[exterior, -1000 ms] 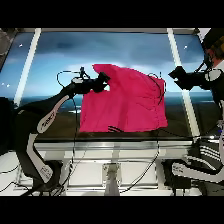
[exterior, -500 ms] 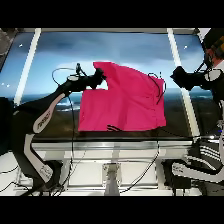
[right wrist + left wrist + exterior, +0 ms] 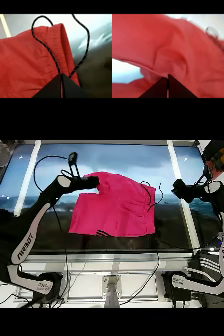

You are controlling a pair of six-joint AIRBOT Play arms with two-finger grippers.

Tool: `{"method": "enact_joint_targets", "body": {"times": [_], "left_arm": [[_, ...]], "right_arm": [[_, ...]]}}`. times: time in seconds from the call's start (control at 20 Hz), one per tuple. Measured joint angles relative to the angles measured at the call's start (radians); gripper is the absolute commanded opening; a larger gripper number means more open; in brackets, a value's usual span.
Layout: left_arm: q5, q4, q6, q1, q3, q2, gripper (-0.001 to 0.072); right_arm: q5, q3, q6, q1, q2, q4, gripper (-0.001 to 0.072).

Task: Fold the clothes and pants, and hang the long-sleeved shirts on hangers.

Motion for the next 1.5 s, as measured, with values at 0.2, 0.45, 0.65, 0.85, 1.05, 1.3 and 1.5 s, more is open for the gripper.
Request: {"method": "enact_joint_targets", "body": {"times": [0.2,0.45,0.65,0.85,1.05,1.3,1.5], "left_arm": [[-0.159,0.395,-0.147,-0.022,0.000,0.008,0.0301],[-0.296,0.705,-0.282,-0.018,0.000,0.012,0.0009],[-0.318,0.772,-0.345,-0.011,0.000,0.022,0.0004],[-0.219,0.582,-0.365,0.036,-0.001,0.010,0.0006],[-0.143,0.229,-0.331,0.112,-0.001,-0.048,0.0697],[-0.118,-0.063,-0.295,0.144,-0.001,-0.134,0.0568],[-0.060,-0.304,-0.274,0.150,-0.001,-0.183,0.0555]], "right_arm": [[0.020,0.000,-0.001,0.000,0.000,-0.002,0.0441],[0.031,0.000,-0.006,0.000,0.000,-0.018,0.0200],[0.031,0.000,-0.011,0.000,0.000,-0.045,0.0012],[0.044,0.000,-0.082,0.000,0.000,-0.008,0.0015],[0.044,0.000,-0.119,0.000,0.000,0.033,0.0387],[0.037,0.000,-0.128,0.000,0.000,0.049,0.0387],[0.036,0.000,-0.130,0.000,0.000,0.052,0.0387]]}}
